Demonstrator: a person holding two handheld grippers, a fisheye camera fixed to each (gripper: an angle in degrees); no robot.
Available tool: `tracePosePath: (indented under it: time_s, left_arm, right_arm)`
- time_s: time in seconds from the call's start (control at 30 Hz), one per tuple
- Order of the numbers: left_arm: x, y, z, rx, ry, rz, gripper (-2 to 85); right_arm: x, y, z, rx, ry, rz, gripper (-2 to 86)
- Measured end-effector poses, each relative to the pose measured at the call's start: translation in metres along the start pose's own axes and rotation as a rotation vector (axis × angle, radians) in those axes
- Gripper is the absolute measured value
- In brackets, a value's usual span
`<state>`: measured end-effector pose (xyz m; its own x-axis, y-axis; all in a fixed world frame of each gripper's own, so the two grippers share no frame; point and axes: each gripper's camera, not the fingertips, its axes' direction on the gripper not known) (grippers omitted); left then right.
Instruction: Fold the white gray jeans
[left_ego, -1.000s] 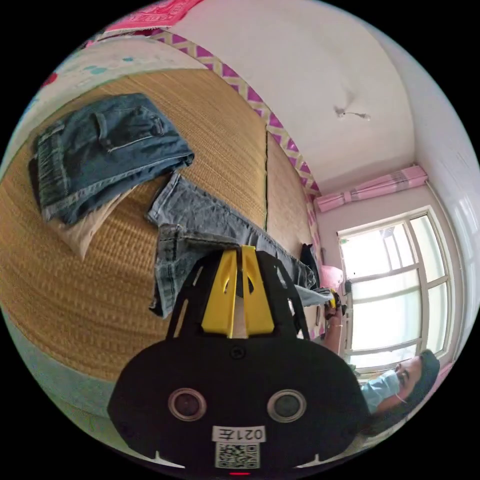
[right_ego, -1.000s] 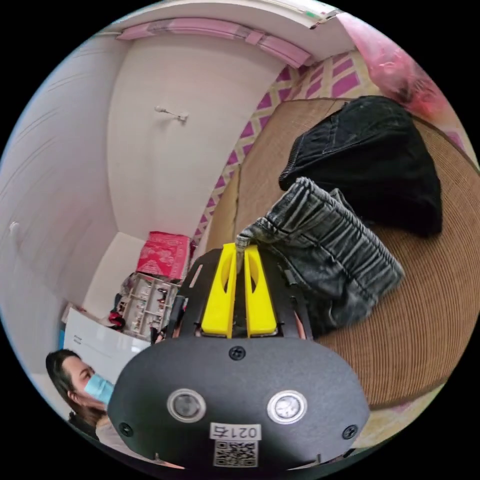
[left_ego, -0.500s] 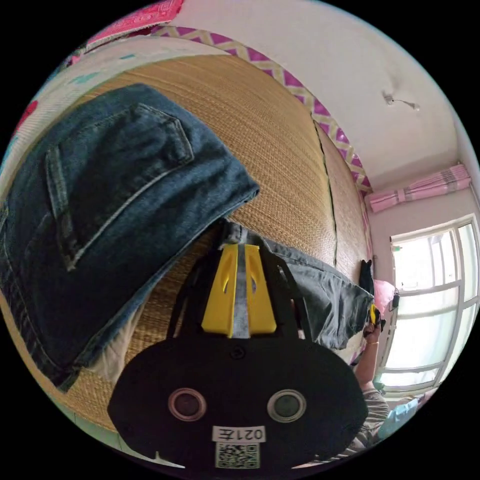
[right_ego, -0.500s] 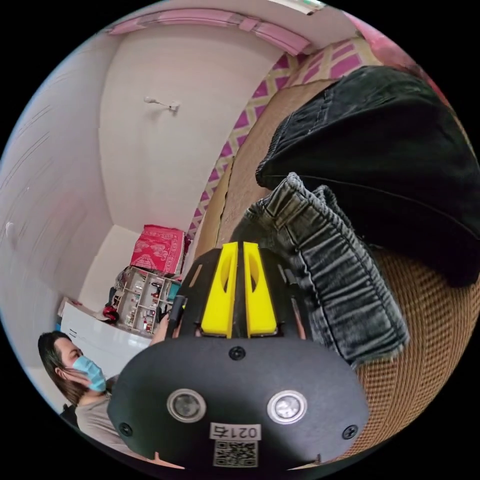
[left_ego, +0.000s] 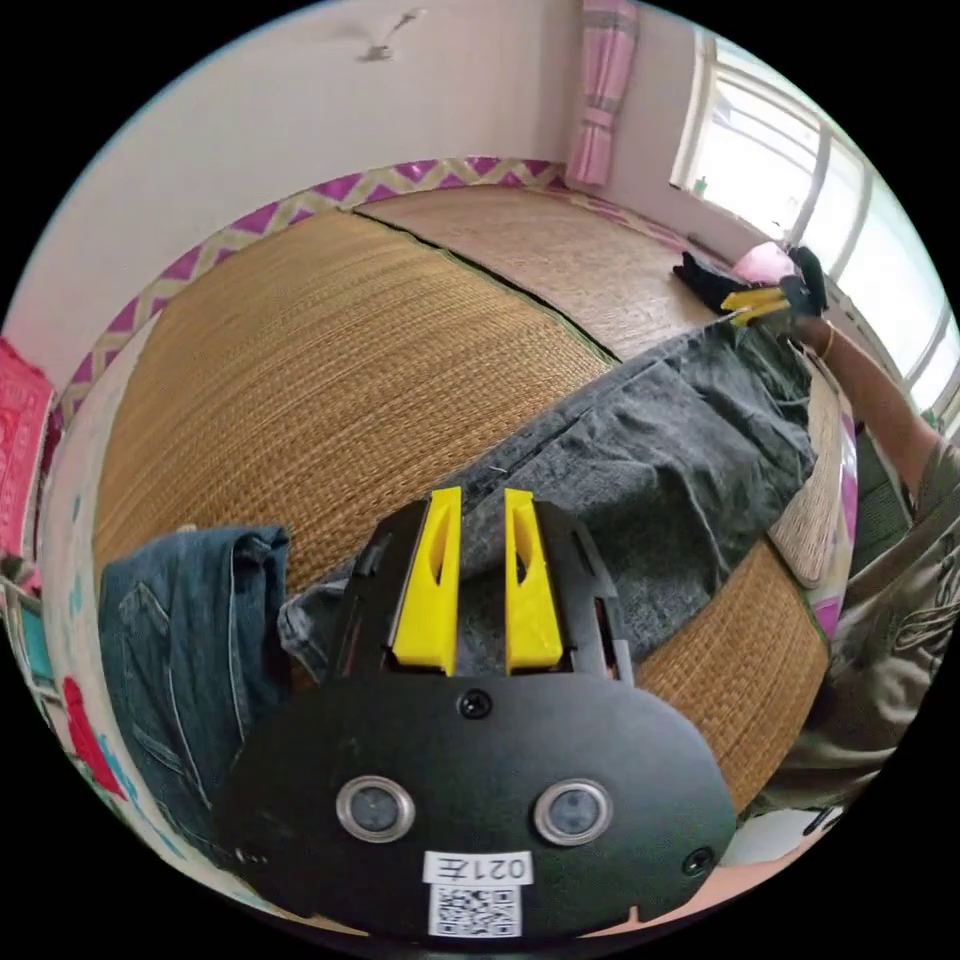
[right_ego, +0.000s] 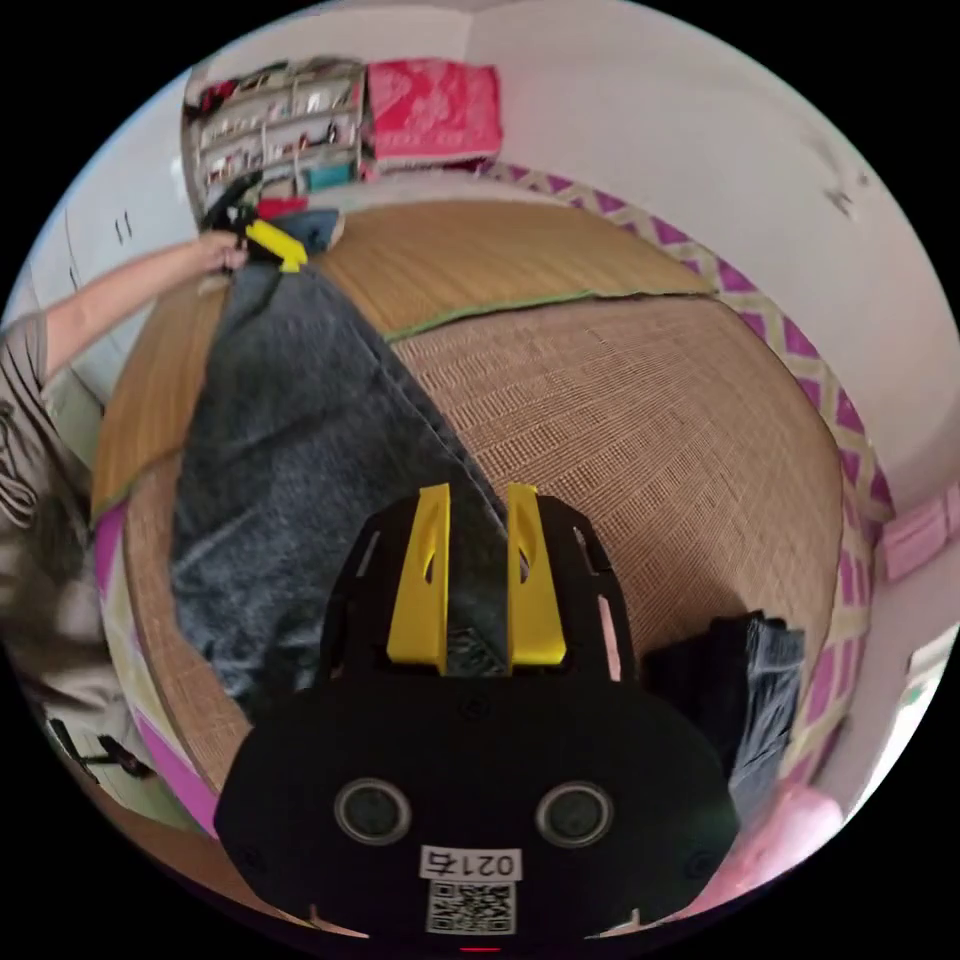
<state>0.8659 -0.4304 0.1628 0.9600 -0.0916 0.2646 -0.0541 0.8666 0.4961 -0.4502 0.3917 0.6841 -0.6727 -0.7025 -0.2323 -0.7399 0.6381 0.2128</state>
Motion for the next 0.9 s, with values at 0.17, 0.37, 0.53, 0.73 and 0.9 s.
tracePosePath:
  time_s: [0.17, 0.37, 0.53, 0.73, 0.9]
  left_arm:
    - [0.004, -0.021, 0.034, -0.128, 0.043, 0.041, 3.0]
    - [-0.007, -0.028, -0.009, 0.100, 0.093, -0.060, -0.8]
    - [-0.029, -0.038, 0.067, -0.085, 0.083, -0.184, -0.8]
    - [-0.043, -0.003, 0.036, -0.072, -0.012, -0.245, -0.9]
    - [-0.007, 0.044, -0.018, 0.134, -0.012, -0.151, -1.0]
  right_arm:
    - [0.009, -0.054, 0.050, -0.245, -0.022, -0.145, 0.1]
    - [0.043, -0.055, -0.007, -0.051, -0.044, -0.048, -0.7]
    - [0.076, -0.057, 0.044, -0.155, -0.070, 0.097, -0.4]
    - [0.095, -0.046, -0.007, -0.094, -0.016, 0.239, -0.7]
    - [-0.020, -0.068, -0.064, 0.111, -0.081, -0.070, -0.9]
